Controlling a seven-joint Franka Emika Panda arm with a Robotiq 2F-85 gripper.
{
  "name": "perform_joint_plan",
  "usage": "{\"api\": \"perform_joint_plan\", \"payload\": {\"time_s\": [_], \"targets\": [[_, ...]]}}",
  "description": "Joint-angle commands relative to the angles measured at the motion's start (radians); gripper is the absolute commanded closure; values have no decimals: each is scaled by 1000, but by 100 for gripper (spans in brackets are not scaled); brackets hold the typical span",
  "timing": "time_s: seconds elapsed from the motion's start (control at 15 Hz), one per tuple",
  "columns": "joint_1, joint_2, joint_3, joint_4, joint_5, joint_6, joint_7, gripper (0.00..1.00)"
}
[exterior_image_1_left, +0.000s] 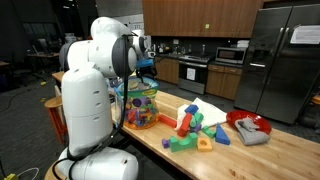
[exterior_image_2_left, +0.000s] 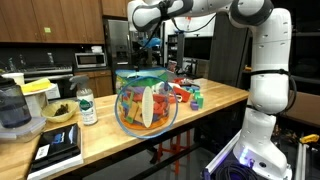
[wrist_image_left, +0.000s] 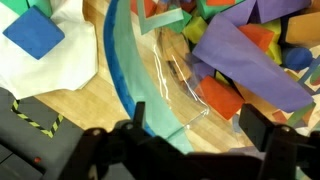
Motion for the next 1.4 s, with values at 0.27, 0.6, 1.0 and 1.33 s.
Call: {"api": "perform_joint_plan", "payload": {"time_s": [0.27, 0.6, 1.0, 1.33], "targets": [[-12, 2, 15, 5, -2, -5, 2, 5], [-10, 5, 14, 9, -4, 1, 27, 1], [-23, 48, -12, 69, 35, -5, 307, 0], [-53, 26, -47, 49, 17, -1, 434, 0]]}}
